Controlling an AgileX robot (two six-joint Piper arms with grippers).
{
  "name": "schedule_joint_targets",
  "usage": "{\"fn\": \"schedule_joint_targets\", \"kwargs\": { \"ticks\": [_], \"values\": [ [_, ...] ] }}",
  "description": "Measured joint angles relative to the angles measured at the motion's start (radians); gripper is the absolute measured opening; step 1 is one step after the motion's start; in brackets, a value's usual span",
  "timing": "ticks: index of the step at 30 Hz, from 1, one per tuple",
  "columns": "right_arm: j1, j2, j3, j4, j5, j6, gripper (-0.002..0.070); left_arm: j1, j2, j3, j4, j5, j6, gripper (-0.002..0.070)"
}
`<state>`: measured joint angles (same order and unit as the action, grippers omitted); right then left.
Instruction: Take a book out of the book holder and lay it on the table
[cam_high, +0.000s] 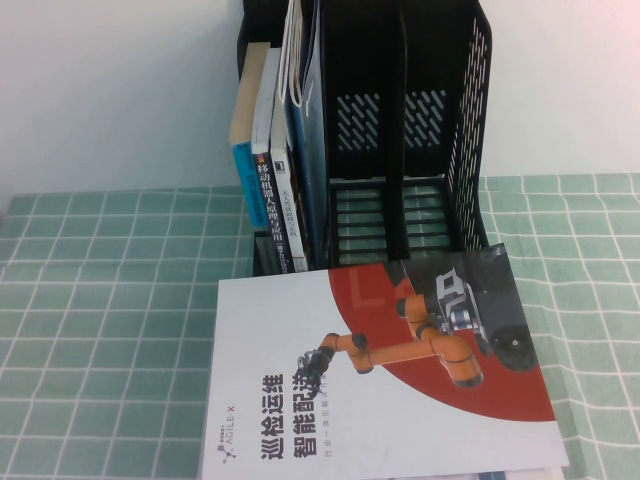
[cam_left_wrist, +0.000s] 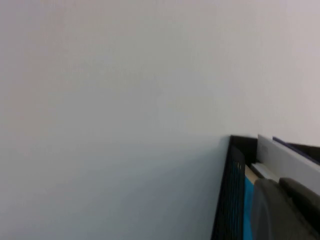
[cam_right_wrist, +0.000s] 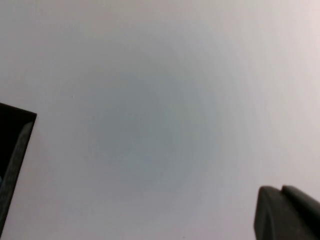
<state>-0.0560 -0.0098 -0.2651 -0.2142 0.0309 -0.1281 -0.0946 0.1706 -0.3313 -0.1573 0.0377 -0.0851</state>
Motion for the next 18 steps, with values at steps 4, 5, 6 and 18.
{"fn": "schedule_joint_targets", "kwargs": {
  "ticks": [4, 5, 6, 18],
  "values": [
    [0.0, 0.075, -0.057, 0.0, 0.056, 0.0, -0.0002, 0.0, 0.108, -0.035, 0.007, -0.111, -0.035, -0.0001],
    [0.0, 0.101, -0.066, 0.0, 0.056, 0.0, -0.0002, 0.0, 0.143, -0.058, 0.02, -0.103, -0.053, -0.0001],
    [0.0, 0.123, -0.074, 0.0, 0.056, 0.0, -0.0002, 0.0, 0.172, -0.082, 0.031, -0.086, -0.063, -0.0001],
    [0.0, 0.517, -0.113, -0.145, -0.36, 0.128, -0.0002, -0.168, 0.63, -0.399, 0.113, -0.067, -0.005, -0.0001]
  ]
}}
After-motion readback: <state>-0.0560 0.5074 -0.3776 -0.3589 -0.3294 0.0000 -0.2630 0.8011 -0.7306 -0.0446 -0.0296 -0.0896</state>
